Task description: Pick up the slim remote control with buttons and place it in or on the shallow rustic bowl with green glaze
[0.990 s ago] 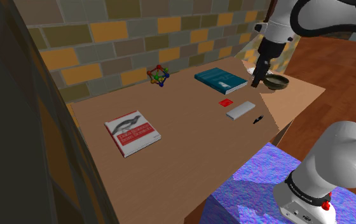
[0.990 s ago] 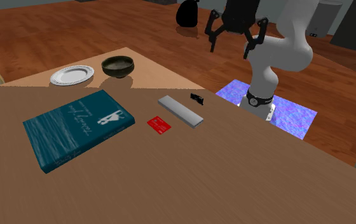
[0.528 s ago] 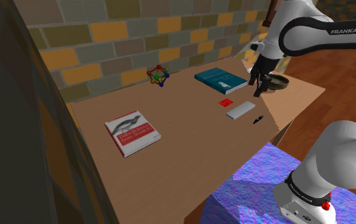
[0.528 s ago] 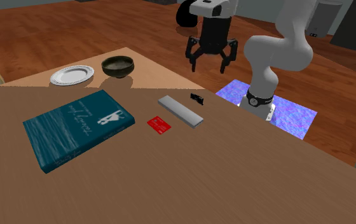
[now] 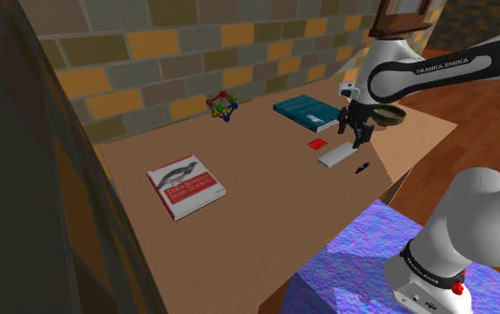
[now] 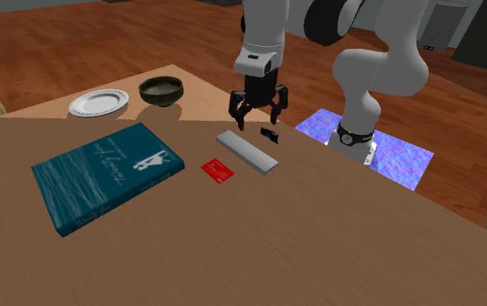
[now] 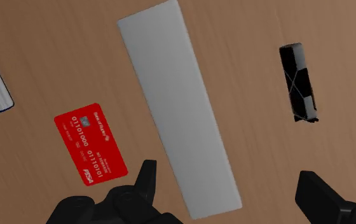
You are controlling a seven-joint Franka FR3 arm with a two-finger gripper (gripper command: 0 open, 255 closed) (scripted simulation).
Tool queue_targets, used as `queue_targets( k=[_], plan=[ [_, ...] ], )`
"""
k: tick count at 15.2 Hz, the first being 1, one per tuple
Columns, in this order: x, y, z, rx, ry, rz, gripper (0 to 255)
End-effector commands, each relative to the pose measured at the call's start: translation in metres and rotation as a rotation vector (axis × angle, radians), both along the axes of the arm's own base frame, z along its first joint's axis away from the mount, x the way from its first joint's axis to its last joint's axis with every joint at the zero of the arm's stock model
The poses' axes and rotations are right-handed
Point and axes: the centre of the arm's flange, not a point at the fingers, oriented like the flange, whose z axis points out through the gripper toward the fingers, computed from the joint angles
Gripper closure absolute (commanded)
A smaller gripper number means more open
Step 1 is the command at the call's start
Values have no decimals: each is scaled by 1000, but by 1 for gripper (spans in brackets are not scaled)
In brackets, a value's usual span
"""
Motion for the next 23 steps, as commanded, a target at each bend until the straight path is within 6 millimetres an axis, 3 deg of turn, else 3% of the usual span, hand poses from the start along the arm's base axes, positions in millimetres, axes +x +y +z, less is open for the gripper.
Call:
queue_targets(
  k=[1,4,11,19,20,23],
  plan=[
    [10,-12,-21,-6,11,95,0],
    [26,-26,-49,-12,26,210,0],
    [27,-26,-86,-12,26,210,0],
    [27,-26,-89,-12,26,210,0],
    [27,-26,-89,-12,26,210,255],
    [27,-26,-89,-12,26,210,255]
  ],
)
